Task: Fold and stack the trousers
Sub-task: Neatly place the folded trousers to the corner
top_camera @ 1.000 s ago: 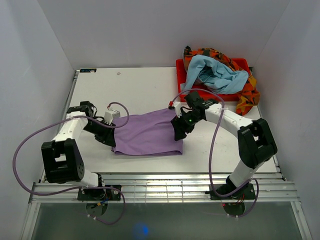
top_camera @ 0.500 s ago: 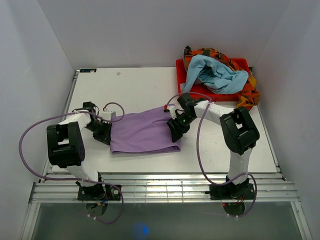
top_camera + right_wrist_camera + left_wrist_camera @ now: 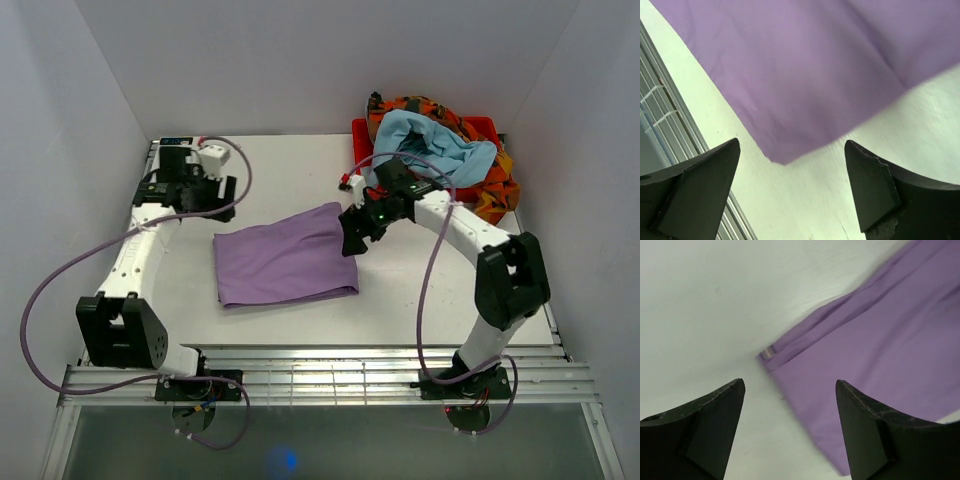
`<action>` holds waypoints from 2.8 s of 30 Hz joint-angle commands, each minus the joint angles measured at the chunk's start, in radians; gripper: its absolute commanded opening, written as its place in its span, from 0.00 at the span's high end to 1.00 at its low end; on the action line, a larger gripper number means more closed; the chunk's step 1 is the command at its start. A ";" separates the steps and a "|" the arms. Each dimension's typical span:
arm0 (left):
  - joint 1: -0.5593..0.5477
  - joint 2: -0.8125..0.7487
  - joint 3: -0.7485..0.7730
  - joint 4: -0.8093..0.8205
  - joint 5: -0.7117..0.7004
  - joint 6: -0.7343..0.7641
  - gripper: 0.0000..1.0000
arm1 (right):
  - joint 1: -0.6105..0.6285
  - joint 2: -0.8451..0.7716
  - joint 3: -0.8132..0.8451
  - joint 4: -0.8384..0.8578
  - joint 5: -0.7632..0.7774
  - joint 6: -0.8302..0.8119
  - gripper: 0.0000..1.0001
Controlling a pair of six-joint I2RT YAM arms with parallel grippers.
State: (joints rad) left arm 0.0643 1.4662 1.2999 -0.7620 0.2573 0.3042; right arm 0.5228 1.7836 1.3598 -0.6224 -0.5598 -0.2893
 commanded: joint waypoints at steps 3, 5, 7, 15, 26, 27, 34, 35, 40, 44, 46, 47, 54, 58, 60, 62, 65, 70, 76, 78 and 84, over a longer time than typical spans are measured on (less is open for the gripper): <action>-0.340 -0.038 -0.014 -0.132 -0.173 -0.431 0.15 | -0.162 -0.193 -0.056 -0.003 0.109 0.035 0.10; -0.379 -0.008 -0.065 -0.137 -0.187 -0.569 0.15 | -0.217 -0.234 -0.083 -0.016 0.174 0.035 0.10; -0.418 0.005 -0.106 -0.102 -0.181 -0.614 0.15 | -0.251 -0.251 -0.100 -0.026 0.196 0.023 0.10; -0.494 0.309 -0.081 -0.066 -0.385 -0.729 0.18 | -0.317 -0.288 -0.160 -0.042 0.167 0.029 0.10; -0.176 0.678 0.171 -0.007 -0.621 -0.547 0.35 | -0.333 -0.250 -0.137 -0.059 0.172 -0.014 0.10; -0.143 0.695 0.186 0.028 -0.631 -0.516 0.35 | -0.333 -0.247 -0.136 -0.062 0.169 -0.020 0.10; -0.023 0.798 0.295 0.148 -0.446 -0.108 0.36 | -0.334 -0.248 -0.152 -0.063 0.149 -0.037 0.10; -0.012 0.803 0.309 0.151 -0.394 -0.074 0.36 | -0.334 -0.253 -0.157 -0.063 0.141 -0.040 0.10; 0.063 0.899 0.468 0.092 -0.297 0.023 0.34 | -0.334 -0.268 -0.177 -0.066 0.133 -0.045 0.10; 0.083 1.040 0.706 -0.006 -0.311 -0.022 0.37 | -0.336 -0.279 -0.182 -0.066 0.141 -0.051 0.10; 0.086 1.095 0.791 -0.013 -0.306 -0.034 0.38 | -0.337 -0.280 -0.185 -0.063 0.144 -0.054 0.10; 0.086 1.112 0.820 -0.014 -0.306 -0.039 0.38 | -0.337 -0.280 -0.186 -0.063 0.144 -0.054 0.10; 0.089 1.201 0.952 0.032 -0.297 -0.066 0.38 | -0.342 -0.274 -0.209 -0.060 0.149 -0.071 0.10; 0.092 1.221 0.981 0.050 -0.313 -0.097 0.32 | -0.343 -0.259 -0.200 -0.060 0.143 -0.071 0.10; 0.095 1.223 0.987 0.058 -0.288 -0.115 0.28 | -0.343 -0.253 -0.186 -0.062 0.133 -0.065 0.10; 0.094 1.200 0.986 0.073 -0.280 -0.128 0.22 | -0.343 -0.259 -0.179 -0.062 0.129 -0.060 0.10; 0.094 1.120 0.972 0.146 -0.276 -0.129 0.10 | -0.343 -0.276 -0.154 -0.072 0.136 -0.057 0.10; 0.094 0.935 0.983 0.225 -0.274 -0.125 0.02 | -0.345 -0.332 -0.125 -0.077 0.150 -0.041 0.10; 0.095 0.648 0.865 0.409 -0.193 -0.172 0.02 | -0.348 -0.447 -0.120 -0.071 0.196 -0.020 0.10; 0.094 0.536 0.836 0.441 -0.159 -0.191 0.02 | -0.351 -0.478 -0.122 -0.069 0.215 -0.020 0.10; 0.091 0.381 0.793 0.164 -0.009 -0.145 0.02 | -0.372 -0.576 -0.178 -0.068 0.290 -0.024 0.10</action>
State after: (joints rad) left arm 0.1616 1.9312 2.1201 -0.4450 0.1425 0.1421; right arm 0.1635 1.2449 1.1984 -0.6968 -0.3187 -0.3210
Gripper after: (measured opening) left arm 0.976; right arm 0.903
